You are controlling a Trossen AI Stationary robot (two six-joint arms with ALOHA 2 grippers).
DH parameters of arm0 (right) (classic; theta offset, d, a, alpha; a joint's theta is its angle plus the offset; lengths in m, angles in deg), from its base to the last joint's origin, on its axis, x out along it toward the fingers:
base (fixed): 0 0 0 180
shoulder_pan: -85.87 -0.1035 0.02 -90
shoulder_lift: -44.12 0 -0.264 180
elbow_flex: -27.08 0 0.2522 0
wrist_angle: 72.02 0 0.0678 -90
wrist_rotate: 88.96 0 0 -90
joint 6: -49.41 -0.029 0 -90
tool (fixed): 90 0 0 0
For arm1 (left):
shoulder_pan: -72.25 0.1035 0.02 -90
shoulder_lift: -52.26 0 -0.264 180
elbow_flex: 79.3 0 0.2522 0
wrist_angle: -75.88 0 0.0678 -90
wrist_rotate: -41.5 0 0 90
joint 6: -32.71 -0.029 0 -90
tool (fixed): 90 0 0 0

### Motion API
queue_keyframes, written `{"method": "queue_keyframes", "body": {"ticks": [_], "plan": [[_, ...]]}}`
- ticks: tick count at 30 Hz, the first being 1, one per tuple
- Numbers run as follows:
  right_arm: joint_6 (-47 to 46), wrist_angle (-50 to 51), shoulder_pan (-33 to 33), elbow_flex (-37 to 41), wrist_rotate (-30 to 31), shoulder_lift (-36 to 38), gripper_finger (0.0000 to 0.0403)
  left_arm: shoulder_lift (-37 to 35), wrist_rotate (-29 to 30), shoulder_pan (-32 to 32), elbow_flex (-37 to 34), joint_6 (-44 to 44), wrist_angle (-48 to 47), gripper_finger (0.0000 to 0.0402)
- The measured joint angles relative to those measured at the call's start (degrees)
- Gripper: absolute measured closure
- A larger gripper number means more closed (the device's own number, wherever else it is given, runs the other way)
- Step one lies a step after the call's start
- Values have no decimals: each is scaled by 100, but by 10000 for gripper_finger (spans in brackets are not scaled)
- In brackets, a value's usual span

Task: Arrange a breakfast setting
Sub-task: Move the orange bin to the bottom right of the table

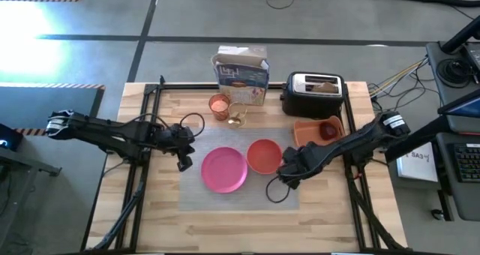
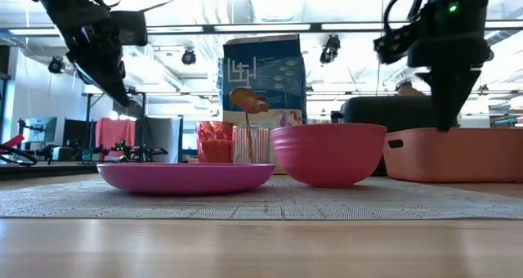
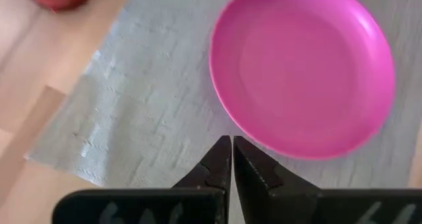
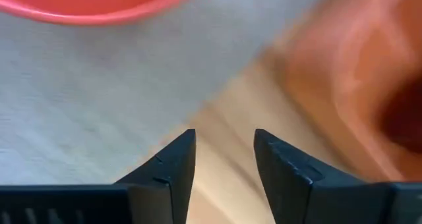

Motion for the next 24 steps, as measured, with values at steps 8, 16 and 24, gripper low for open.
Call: {"method": "queue_keyframes", "body": {"ticks": [8, 16, 24], "plan": [[284, 488, 26, 0, 158, 413, 263, 10, 385, 1, 21, -449, 822, 402], [442, 912, 318, 57, 292, 530, 234, 13, 680, 2, 21, -1145, 2078, 402], [1202, 895, 848, 175, 302, 395, 208, 13, 932, 2, 21, -1686, 2843, 402]]}}
